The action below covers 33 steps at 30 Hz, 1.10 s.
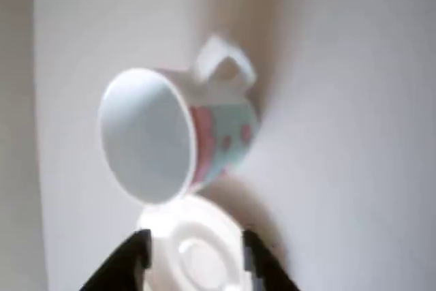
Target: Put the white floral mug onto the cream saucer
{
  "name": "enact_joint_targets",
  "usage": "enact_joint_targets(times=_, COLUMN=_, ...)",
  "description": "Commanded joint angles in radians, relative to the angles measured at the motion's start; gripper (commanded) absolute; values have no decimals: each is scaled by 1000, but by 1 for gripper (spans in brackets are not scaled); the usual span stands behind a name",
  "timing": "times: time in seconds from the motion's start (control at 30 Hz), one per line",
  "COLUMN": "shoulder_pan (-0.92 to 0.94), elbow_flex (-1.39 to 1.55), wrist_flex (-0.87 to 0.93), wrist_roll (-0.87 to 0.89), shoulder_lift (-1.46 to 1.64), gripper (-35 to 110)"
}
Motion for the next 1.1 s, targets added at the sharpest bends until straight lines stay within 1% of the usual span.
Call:
enact_joint_targets(times=0.0, shoulder_pan=-23, elbow_flex=-342, wrist_flex=44, wrist_roll=41, shoulder_lift=-413, gripper=17)
enact_joint_targets(times=0.23, shoulder_pan=-6, elbow_flex=-325, wrist_flex=-35, wrist_roll=44, shoulder_lift=-658, gripper=17)
enact_joint_targets(times=0.5, shoulder_pan=21, elbow_flex=-175, wrist_flex=-232, wrist_roll=37, shoulder_lift=-785, gripper=17)
enact_joint_targets(times=0.7, shoulder_pan=17, elbow_flex=-138, wrist_flex=-318, wrist_roll=37, shoulder_lift=-881, gripper=16)
enact_joint_targets(times=0.93, shoulder_pan=17, elbow_flex=-137, wrist_flex=-364, wrist_roll=38, shoulder_lift=-954, gripper=6)
enact_joint_targets(times=1.0, shoulder_pan=17, elbow_flex=-137, wrist_flex=-374, wrist_roll=38, shoulder_lift=-969, gripper=-1)
enact_joint_targets(times=1.07, shoulder_pan=18, elbow_flex=-137, wrist_flex=-383, wrist_roll=40, shoulder_lift=-985, gripper=-2)
